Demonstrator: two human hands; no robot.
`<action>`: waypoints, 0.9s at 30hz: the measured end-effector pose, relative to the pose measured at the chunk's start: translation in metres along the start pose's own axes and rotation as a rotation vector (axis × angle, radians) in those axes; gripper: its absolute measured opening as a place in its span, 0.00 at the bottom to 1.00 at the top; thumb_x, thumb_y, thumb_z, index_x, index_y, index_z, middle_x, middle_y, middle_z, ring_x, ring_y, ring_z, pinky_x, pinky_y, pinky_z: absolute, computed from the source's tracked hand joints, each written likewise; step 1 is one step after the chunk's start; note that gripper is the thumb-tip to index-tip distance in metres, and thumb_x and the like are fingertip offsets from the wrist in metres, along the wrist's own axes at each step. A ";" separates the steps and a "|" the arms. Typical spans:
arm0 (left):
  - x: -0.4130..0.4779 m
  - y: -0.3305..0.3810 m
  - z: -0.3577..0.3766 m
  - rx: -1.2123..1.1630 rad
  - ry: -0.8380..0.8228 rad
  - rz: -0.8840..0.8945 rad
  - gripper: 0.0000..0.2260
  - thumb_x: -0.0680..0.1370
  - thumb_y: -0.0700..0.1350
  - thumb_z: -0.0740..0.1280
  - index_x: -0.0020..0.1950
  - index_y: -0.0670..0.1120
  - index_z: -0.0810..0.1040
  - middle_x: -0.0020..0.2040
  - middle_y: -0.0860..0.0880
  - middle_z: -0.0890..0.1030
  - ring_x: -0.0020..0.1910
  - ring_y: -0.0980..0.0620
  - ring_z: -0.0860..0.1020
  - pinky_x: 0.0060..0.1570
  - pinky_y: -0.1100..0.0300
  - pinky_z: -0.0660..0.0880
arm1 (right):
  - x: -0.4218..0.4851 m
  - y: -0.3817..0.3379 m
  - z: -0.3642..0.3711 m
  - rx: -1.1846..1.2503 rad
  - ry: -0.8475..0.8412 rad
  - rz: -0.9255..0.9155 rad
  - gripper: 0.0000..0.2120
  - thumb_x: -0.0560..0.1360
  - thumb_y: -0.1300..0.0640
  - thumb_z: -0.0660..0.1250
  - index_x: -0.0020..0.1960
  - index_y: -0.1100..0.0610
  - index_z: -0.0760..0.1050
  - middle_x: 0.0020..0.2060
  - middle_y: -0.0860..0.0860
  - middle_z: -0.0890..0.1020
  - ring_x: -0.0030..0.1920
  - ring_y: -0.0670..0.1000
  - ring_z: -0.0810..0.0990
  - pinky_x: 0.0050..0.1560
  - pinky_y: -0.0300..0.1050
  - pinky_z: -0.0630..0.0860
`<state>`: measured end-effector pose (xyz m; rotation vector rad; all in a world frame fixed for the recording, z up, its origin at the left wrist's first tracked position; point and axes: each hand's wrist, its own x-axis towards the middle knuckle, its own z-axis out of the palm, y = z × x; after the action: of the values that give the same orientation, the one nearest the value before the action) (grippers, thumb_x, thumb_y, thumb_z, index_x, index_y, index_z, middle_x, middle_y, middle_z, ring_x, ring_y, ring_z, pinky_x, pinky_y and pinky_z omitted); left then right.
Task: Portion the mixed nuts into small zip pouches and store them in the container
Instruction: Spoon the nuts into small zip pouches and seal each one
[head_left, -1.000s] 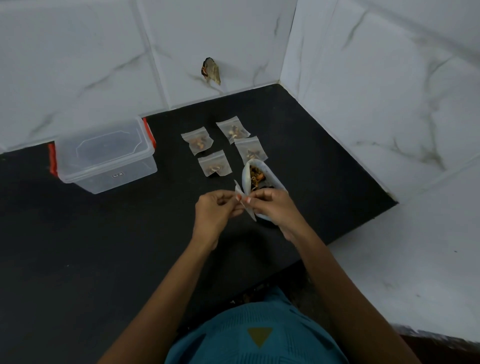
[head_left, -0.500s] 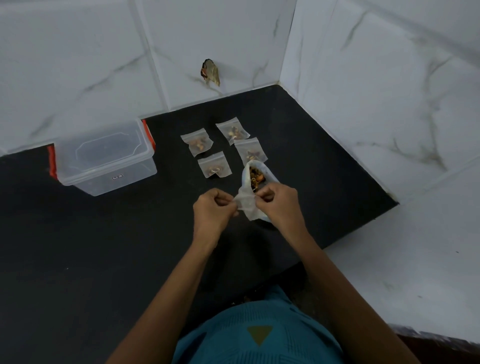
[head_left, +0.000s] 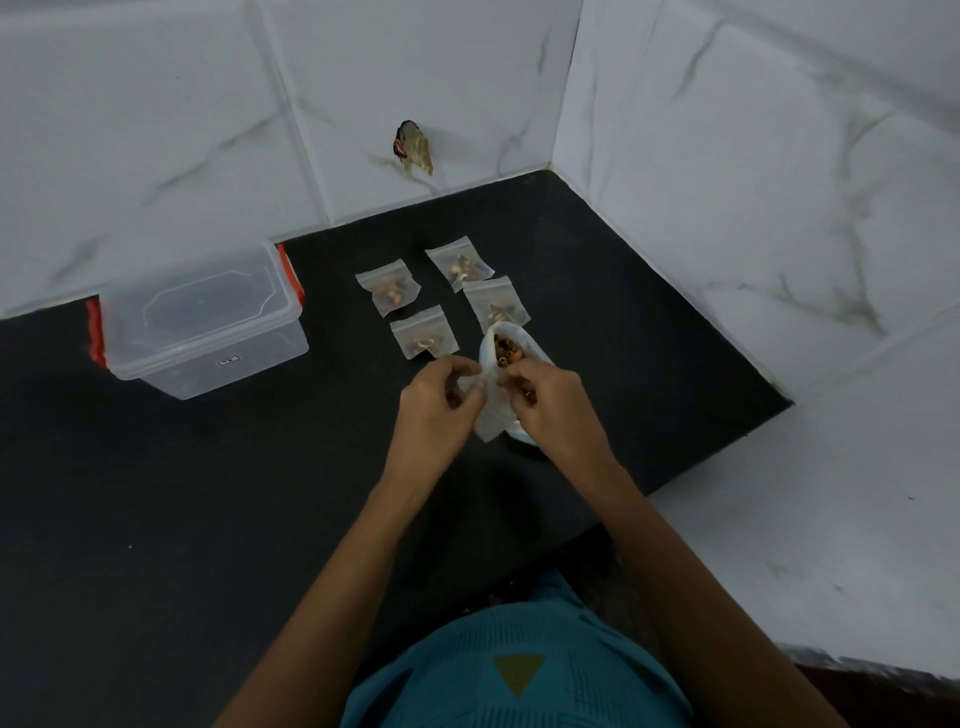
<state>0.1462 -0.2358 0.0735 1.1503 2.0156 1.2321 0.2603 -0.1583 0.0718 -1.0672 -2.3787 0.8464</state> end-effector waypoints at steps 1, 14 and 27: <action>0.000 -0.003 0.001 0.001 -0.043 0.034 0.14 0.75 0.48 0.68 0.59 0.49 0.73 0.57 0.49 0.76 0.52 0.55 0.75 0.47 0.69 0.74 | 0.000 0.000 0.000 0.026 -0.002 -0.001 0.09 0.75 0.65 0.64 0.54 0.62 0.77 0.52 0.56 0.81 0.53 0.51 0.80 0.55 0.45 0.77; 0.002 -0.018 0.024 0.129 -0.090 0.244 0.39 0.65 0.48 0.77 0.70 0.43 0.62 0.65 0.48 0.68 0.61 0.60 0.62 0.63 0.59 0.63 | 0.000 -0.004 -0.009 0.064 -0.060 -0.007 0.10 0.73 0.64 0.68 0.53 0.63 0.79 0.54 0.53 0.79 0.53 0.47 0.77 0.56 0.36 0.72; 0.000 -0.021 0.034 -0.019 0.034 0.217 0.23 0.67 0.49 0.72 0.58 0.42 0.72 0.50 0.64 0.68 0.52 0.63 0.71 0.62 0.39 0.67 | -0.003 -0.006 -0.010 0.197 -0.022 0.145 0.08 0.70 0.65 0.71 0.48 0.63 0.78 0.48 0.55 0.81 0.46 0.46 0.79 0.50 0.37 0.77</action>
<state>0.1641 -0.2253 0.0390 1.3768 1.9379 1.3807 0.2647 -0.1601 0.0822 -1.1643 -2.2011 1.1220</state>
